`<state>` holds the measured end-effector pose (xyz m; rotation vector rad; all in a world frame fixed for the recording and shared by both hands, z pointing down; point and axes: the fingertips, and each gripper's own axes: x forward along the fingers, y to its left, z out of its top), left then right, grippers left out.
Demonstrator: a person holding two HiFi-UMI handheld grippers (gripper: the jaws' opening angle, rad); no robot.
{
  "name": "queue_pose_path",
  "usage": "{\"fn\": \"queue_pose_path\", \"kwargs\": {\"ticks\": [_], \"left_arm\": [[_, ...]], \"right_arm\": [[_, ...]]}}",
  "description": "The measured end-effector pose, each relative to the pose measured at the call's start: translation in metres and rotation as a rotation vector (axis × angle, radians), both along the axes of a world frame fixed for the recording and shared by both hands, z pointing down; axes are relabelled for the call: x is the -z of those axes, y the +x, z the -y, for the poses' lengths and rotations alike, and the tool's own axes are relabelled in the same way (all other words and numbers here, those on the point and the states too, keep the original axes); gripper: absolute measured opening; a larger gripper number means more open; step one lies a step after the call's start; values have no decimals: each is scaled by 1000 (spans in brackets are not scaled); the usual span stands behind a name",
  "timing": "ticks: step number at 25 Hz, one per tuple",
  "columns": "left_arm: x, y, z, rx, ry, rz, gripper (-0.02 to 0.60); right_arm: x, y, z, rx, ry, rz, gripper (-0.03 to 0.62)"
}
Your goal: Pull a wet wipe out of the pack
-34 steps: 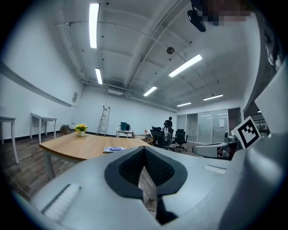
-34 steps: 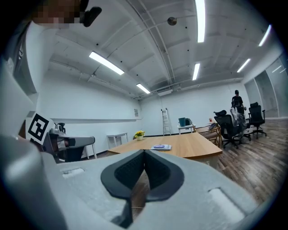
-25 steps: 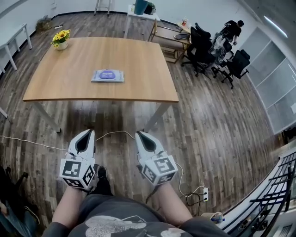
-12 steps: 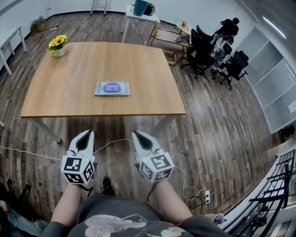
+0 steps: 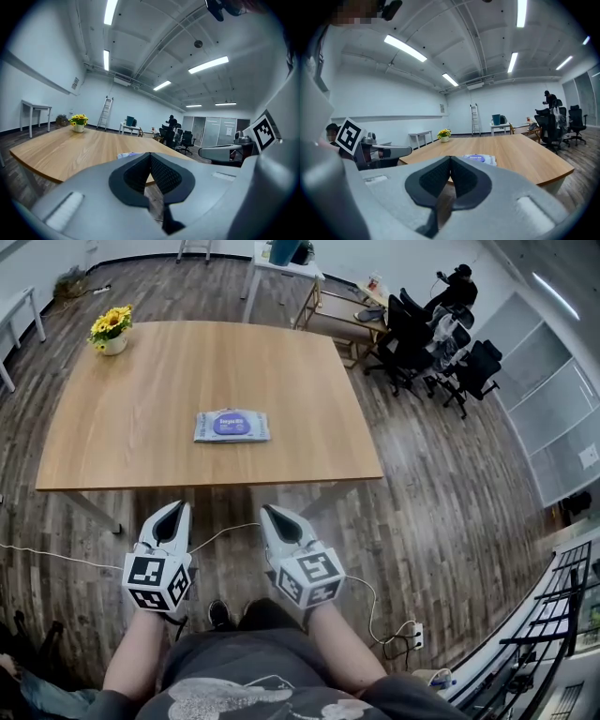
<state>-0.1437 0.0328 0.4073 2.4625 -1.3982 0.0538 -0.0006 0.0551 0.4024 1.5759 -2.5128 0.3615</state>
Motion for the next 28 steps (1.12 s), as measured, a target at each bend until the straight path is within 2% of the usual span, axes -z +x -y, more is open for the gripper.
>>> {"fn": "queue_pose_path", "kwargs": {"ticks": [7, 19, 28], "left_arm": [[-2, 5, 25, 15, -5, -6, 18], [-15, 35, 115, 50, -35, 45, 18], [-27, 57, 180, 71, -46, 102, 18]], "right_arm": [[-11, -2, 36, 36, 2, 2, -9], [-22, 28, 151, 87, -22, 29, -9], [-29, 65, 218, 90, -25, 24, -9]]}}
